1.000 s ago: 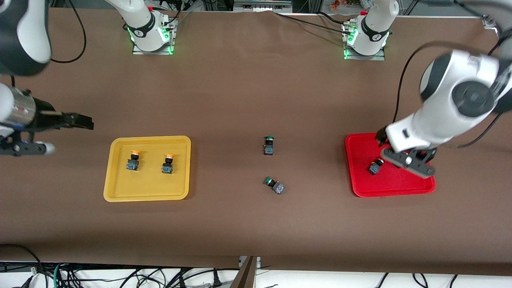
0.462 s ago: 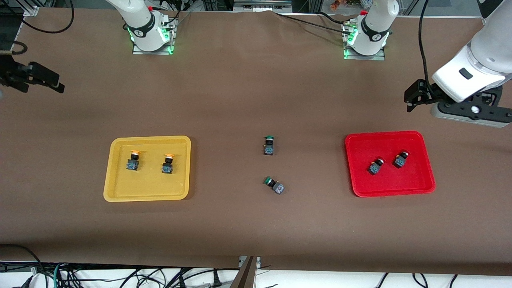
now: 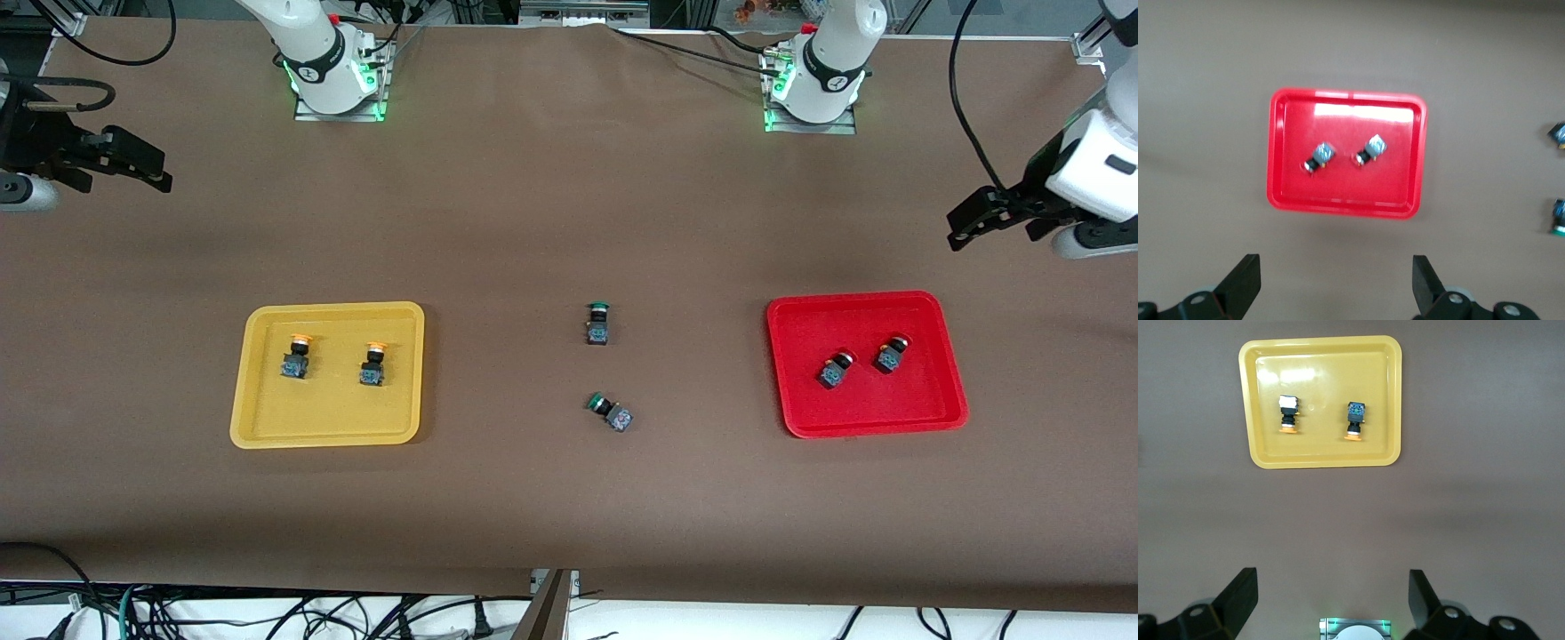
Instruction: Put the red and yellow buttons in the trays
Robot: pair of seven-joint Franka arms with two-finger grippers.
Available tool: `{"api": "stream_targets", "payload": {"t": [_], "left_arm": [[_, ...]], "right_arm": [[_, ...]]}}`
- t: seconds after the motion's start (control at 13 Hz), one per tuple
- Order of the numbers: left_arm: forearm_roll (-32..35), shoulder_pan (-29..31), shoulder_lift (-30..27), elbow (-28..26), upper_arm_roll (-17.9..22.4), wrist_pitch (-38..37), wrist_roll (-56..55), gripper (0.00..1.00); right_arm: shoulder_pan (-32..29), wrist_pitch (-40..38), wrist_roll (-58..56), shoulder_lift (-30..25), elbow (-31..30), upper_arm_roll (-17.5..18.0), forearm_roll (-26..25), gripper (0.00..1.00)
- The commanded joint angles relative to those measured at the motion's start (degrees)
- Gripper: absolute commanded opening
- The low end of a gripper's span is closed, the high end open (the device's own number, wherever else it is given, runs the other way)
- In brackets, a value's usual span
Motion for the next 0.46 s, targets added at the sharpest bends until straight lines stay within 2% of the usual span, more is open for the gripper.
{"api": "stream_targets", "payload": {"t": [0.0,0.15,0.38], "left_arm": [[-1.3,0.0,1.1,1.0,0.2,-1.6,3.9,1.00],[-1.2,0.0,1.2,1.7,0.2,-2.9,10.7,1.00],[-1.2,-0.2,1.5,4.0,0.2,-3.1,10.3,1.00]], "right_arm": [[-0.8,0.3,-0.1,-0.2,0.1,0.7,-0.7,1.00],[-0.9,0.4,-0.1,-0.2,0.1,0.7,-0.7,1.00],[-0.9,0.4,0.0,-0.1,0.1,0.6,-0.5,1.00]]}}
